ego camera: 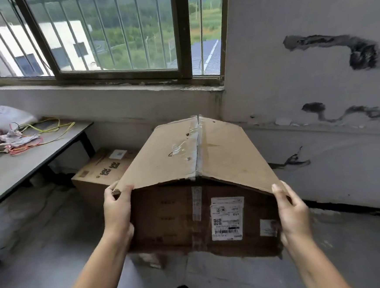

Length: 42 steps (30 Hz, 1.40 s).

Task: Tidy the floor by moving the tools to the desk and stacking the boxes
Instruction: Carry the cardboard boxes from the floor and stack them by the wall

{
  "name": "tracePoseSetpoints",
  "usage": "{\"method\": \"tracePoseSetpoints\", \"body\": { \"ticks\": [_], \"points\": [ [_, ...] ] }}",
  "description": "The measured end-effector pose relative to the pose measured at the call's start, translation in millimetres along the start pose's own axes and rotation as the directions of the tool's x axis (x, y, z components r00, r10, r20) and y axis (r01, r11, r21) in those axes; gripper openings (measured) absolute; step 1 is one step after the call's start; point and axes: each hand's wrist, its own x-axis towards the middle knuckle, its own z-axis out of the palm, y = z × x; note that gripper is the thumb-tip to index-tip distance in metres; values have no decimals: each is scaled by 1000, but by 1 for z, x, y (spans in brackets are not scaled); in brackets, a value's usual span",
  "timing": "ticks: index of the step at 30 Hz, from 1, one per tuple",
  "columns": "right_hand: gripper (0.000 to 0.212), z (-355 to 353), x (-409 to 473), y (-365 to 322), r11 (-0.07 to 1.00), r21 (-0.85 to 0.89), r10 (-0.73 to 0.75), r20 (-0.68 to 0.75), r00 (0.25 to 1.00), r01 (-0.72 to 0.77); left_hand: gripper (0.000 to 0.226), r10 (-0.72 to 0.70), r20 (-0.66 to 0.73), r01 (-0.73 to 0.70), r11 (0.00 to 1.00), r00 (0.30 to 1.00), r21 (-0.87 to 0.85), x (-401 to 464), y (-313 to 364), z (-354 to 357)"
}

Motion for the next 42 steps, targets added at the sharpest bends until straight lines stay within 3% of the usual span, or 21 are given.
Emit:
{"method": "tracePoseSetpoints", "body": {
  "ticks": [4, 13, 22, 32, 34, 37, 39, 42],
  "points": [
    [45, 60, 41, 44, 995, -90, 31, -89, 996, -39, 27, -62, 37, 60, 998, 997, 36, 98, -28, 21],
    [46, 151, 122, 79, 965, -169, 176, -147, 973, -200, 55, -238, 107, 222, 964, 965, 145, 245, -58, 66],
    [45, 186, 183, 79, 911, -301, 242, -165, 956, -282, 58, -315, 141, 285, 938, 938, 198, 294, -72, 89],
    [47, 188, 178, 72, 893, -367, 232, -119, 965, -260, 60, -300, 192, 223, 913, 934, 341, 300, -72, 81],
    [50, 183, 169, 68, 900, -363, 223, -88, 971, -240, 60, -244, 174, 145, 884, 954, 445, 297, -69, 76],
    [54, 170, 143, 61, 871, -472, 135, -33, 990, -135, 58, -7, 250, -157, 761, 968, 630, 287, -55, 66],
    [53, 160, 119, 55, 858, -513, 72, 68, 995, -26, 55, 112, 422, -369, 711, 900, 598, 271, -43, 59],
    [53, 144, 75, 51, 854, -513, 47, 252, 967, 92, 56, 70, 682, -510, 720, 728, 471, 242, -32, 50]
  ]
}}
